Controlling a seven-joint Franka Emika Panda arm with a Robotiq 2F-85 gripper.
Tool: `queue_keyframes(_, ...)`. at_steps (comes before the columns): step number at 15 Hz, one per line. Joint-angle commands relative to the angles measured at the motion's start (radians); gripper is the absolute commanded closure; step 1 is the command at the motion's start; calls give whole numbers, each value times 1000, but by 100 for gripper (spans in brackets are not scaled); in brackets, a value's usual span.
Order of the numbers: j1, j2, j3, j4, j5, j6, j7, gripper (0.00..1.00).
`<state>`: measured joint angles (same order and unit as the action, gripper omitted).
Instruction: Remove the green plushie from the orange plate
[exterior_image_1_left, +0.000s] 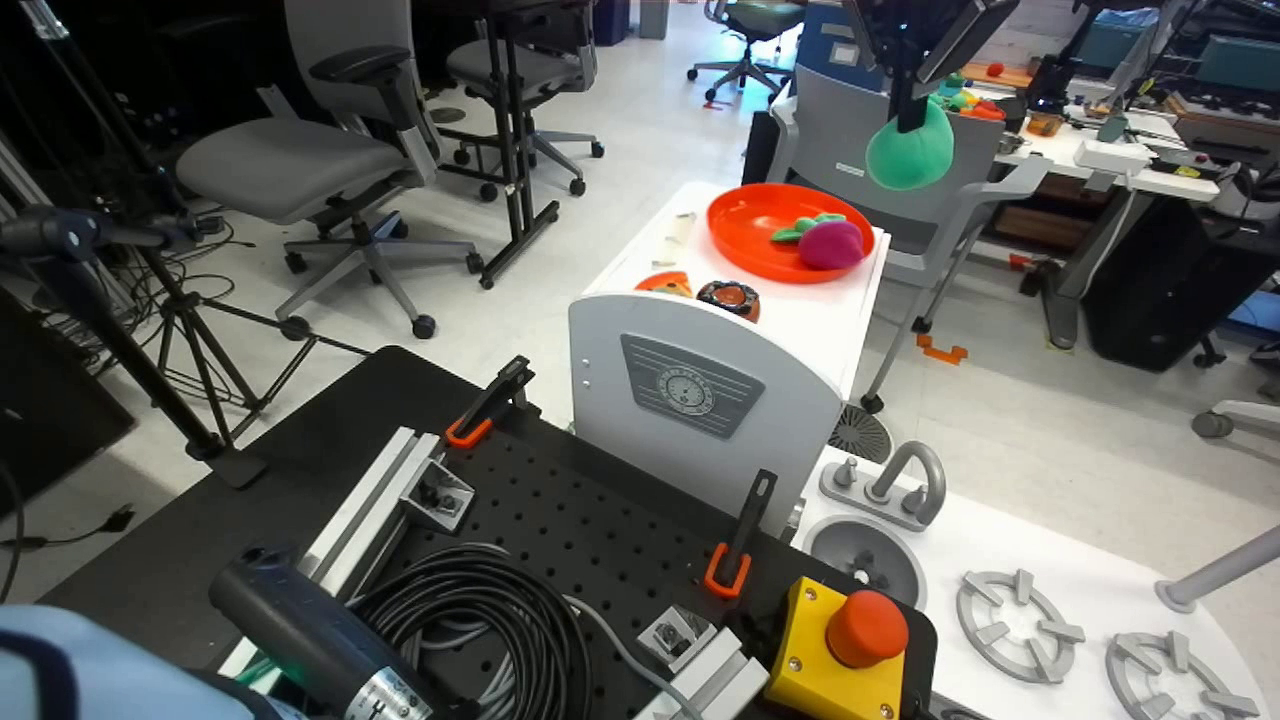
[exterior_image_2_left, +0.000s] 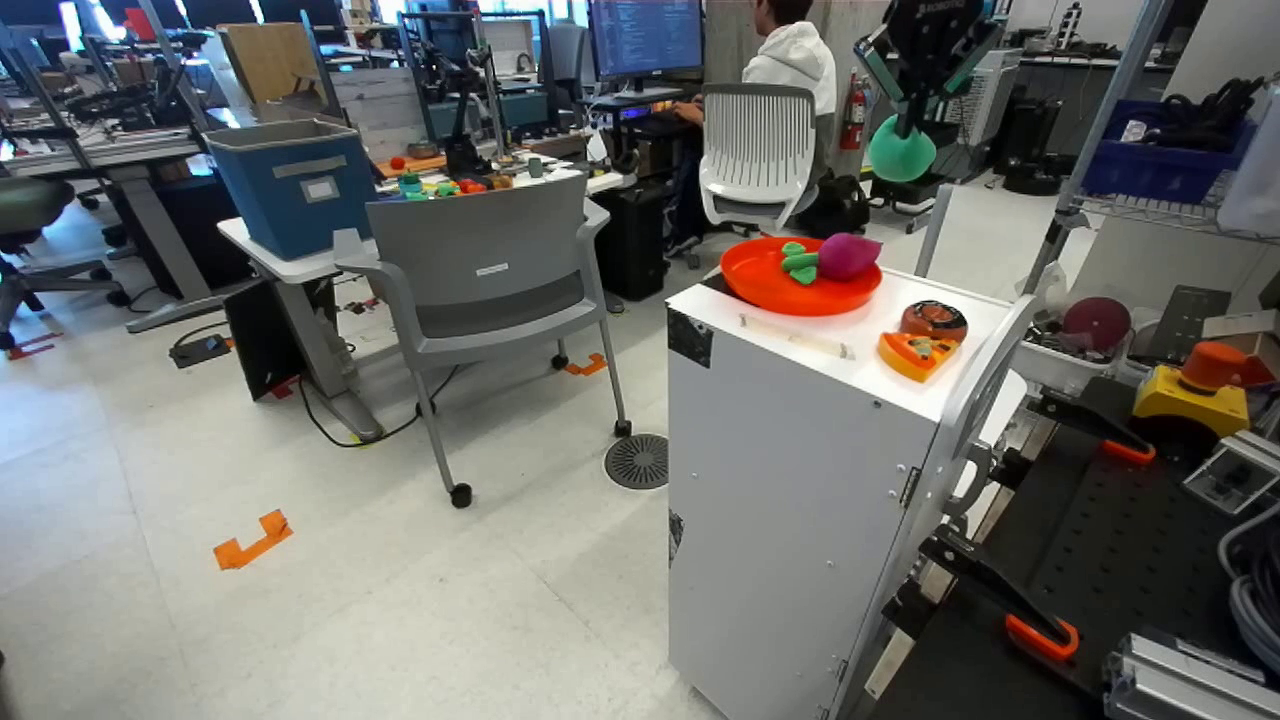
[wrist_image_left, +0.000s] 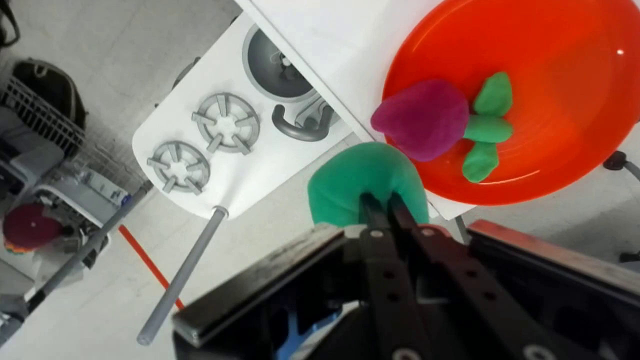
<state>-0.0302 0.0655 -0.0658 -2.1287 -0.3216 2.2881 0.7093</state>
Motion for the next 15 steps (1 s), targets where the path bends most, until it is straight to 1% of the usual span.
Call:
queue_keyframes(1, 18, 16, 6, 3, -121, 65, -62, 99)
queue_keyframes(4, 31, 25, 10, 1, -197, 112, -108, 99)
queue_keyframes(6, 37, 30, 9, 0, -218, 136, -119, 99)
queue_keyframes(8, 40, 33, 7, 1, -224, 149, -130, 99)
queue_keyframes(14, 38, 34, 9, 3, -174, 146, -195, 99)
queue_keyframes(15, 39, 34, 9, 3, -176, 146, -198, 90)
